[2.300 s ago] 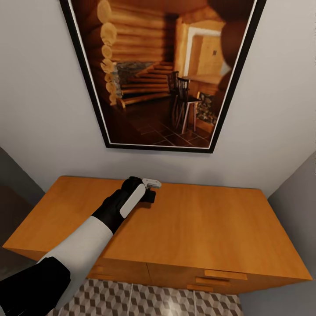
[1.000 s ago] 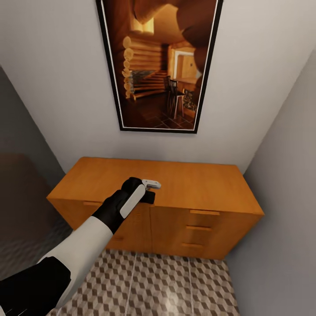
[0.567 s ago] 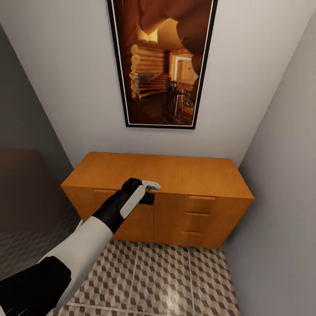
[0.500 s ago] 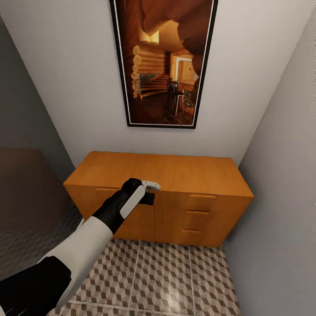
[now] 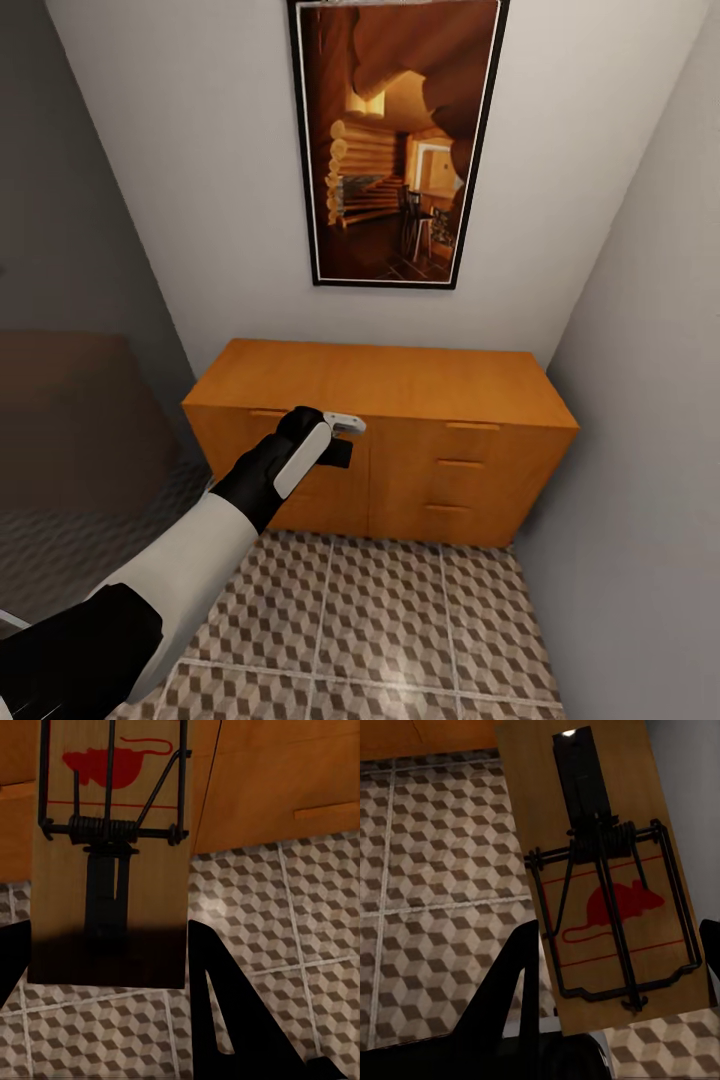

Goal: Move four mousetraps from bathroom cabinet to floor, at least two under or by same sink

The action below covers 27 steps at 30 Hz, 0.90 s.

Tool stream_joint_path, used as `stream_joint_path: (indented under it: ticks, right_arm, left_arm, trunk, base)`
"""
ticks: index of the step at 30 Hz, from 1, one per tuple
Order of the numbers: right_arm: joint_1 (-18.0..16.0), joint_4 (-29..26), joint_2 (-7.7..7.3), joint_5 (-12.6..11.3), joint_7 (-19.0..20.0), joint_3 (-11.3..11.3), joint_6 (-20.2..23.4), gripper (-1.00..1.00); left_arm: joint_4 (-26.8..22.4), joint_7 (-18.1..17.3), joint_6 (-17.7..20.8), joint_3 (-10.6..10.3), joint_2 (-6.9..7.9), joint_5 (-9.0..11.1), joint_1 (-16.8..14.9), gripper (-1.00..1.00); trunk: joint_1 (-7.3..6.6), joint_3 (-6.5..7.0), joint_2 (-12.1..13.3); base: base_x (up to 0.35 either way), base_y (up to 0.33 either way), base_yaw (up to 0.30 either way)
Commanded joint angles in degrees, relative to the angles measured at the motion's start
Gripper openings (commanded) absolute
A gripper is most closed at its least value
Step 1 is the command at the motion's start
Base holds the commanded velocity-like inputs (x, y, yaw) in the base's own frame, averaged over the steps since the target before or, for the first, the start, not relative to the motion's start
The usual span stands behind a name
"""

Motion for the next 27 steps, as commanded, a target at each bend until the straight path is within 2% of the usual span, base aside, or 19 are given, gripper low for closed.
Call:
stream_joint_path:
  ticks: [1, 27]
  right_arm:
    - [-0.05, 0.05, -0.01, -0.71, 0.42, 0.33, -0.23, -1.00]
    - [-0.05, 0.05, -0.05, -0.71, 0.42, 0.38, -0.29, -1.00]
  left_arm:
    - [0.09, 0.58, 0.11, -0.16, 0.01, 0.42, -0.07, -1.00]
    - [1.04, 0.58, 0.07, -0.23, 0.00, 0.42, -0.07, -1.00]
  trunk:
    - [0.03, -0.06, -0.11]
    - [0.03, 0.02, -0.11]
  base:
    - [-0.039, 0.027, 0.000]
    - [-0.003, 0.002, 0.000]
